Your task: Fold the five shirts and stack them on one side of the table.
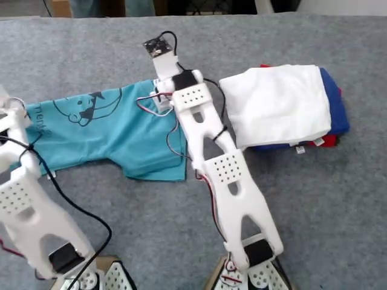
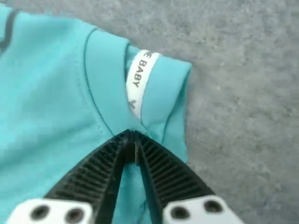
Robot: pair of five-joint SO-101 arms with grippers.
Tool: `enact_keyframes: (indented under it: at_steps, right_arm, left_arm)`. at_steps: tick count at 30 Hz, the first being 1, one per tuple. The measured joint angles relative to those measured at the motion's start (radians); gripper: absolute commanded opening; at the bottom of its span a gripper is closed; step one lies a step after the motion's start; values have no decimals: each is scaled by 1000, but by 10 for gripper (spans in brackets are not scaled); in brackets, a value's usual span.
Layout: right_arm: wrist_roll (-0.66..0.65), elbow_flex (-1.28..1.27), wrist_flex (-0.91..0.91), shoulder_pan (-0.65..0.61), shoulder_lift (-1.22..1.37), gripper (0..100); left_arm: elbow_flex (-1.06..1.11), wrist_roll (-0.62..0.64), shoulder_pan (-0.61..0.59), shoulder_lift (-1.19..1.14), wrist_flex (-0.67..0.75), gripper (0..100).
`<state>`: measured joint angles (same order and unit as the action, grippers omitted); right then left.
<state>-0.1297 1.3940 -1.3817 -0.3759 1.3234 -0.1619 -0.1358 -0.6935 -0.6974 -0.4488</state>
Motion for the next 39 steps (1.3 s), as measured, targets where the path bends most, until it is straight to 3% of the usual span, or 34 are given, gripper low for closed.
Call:
enact_keyframes:
  at_steps: [4,8,14,19,23,29,32,35,39]
  right_arm:
    - [-58,212,-103,49,110,14]
    - [-81,249,-141,54,120,15]
    - [-86,249,-207,69,40,19]
    - [-87,249,-250,95,-106,110]
    - [-87,249,-356,115,-187,8]
    - [-160,80,-381,84,-362,15]
    - [-261,-140,-382,64,-488,18]
    - [-397,-457,-382,41,-664,34]
    - [-585,-928,-310,-2,-918,131]
  left_arm:
    - [-193,-52,-26,-83,-190,29]
    - [-252,-71,-26,-103,-245,29]
    - [-247,-32,6,-37,-311,29]
    - [-141,64,87,123,-388,29]
    - [74,164,92,209,-299,29]
    - [434,186,84,362,-2,29]
    - [514,192,71,394,127,29]
    - [517,193,71,394,158,29]
    - [517,193,71,396,167,29]
